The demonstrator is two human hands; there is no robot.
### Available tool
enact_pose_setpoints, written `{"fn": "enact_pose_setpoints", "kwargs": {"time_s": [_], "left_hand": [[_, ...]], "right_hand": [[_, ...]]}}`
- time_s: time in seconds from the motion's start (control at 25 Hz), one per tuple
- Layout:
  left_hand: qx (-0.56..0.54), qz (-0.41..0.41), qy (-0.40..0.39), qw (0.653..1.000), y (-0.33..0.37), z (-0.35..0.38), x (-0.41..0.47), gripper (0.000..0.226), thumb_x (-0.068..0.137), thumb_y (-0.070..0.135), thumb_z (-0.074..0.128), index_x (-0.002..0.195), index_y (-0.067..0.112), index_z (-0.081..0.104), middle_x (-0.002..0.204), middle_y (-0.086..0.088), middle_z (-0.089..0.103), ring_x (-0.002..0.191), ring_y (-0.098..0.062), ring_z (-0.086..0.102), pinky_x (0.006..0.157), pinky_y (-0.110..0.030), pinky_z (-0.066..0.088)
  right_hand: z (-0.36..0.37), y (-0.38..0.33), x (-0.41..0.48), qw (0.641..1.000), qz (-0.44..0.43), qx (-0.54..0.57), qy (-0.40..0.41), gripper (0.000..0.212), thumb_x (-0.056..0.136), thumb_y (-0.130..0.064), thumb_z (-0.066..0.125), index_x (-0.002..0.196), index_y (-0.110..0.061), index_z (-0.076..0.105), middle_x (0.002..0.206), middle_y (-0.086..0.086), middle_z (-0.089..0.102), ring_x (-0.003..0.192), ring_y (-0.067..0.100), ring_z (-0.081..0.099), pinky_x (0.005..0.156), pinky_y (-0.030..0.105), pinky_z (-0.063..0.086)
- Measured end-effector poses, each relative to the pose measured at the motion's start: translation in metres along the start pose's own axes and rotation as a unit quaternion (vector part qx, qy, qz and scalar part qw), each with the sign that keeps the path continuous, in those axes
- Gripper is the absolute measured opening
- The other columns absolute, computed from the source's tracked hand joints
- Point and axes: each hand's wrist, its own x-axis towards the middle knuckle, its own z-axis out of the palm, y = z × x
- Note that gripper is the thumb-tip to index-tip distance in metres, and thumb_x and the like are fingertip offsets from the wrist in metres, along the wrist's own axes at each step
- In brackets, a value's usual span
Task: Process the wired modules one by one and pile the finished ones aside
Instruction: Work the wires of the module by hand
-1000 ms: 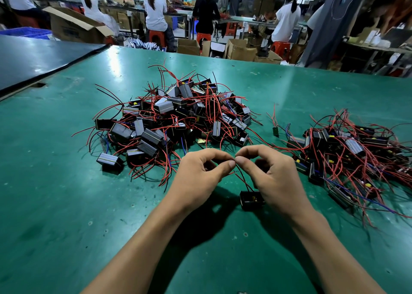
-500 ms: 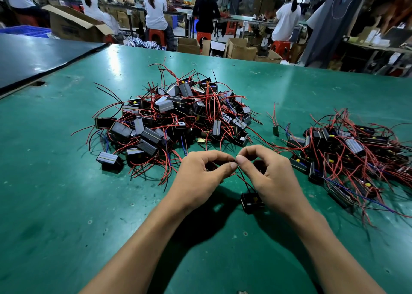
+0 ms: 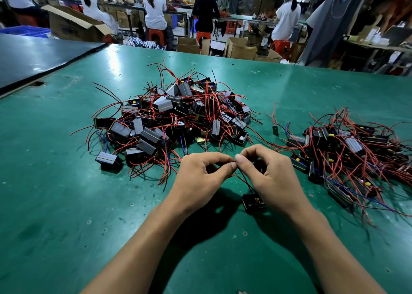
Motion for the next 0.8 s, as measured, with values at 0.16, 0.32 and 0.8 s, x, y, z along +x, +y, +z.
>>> {"fn": "enact_pose_setpoints", "kwargs": {"time_s": [0.16, 0.32, 0.8], "left_hand": [[-0.019, -0.010, 0.007, 1.000, -0.002, 0.001, 0.002, 0.007, 0.087, 0.015, 0.073, 0.089, 0.014, 0.079, 0.070, 0.000, 0.074, 0.057, -0.020, 0.060, 0.060, -0.038, 0.053], [-0.065, -0.040, 0.007, 0.997, -0.003, -0.001, 0.004, 0.008, 0.088, 0.011, 0.071, 0.089, 0.009, 0.078, 0.077, -0.005, 0.075, 0.064, -0.010, 0.063, 0.060, -0.026, 0.053], [-0.081, -0.046, -0.019, 0.995, 0.001, -0.007, 0.004, 0.009, 0.089, 0.010, 0.069, 0.091, 0.008, 0.078, 0.078, -0.012, 0.073, 0.061, -0.007, 0.057, 0.062, -0.020, 0.049]], "right_hand": [[0.003, 0.002, 0.002, 0.998, 0.048, 0.041, -0.003, 0.019, 0.093, -0.024, 0.069, 0.074, -0.020, 0.066, 0.059, -0.015, 0.058, 0.053, 0.000, 0.045, 0.053, 0.013, 0.035], [-0.002, 0.004, 0.001, 0.995, 0.027, 0.093, -0.004, 0.004, 0.090, -0.027, 0.073, 0.091, -0.029, 0.071, 0.076, -0.012, 0.069, 0.058, 0.006, 0.056, 0.058, 0.022, 0.046], [-0.009, 0.020, 0.005, 0.983, -0.150, -0.103, -0.018, 0.027, 0.092, -0.037, 0.065, 0.116, -0.028, 0.075, 0.093, -0.012, 0.063, 0.064, 0.014, 0.056, 0.057, 0.039, 0.050]]}}
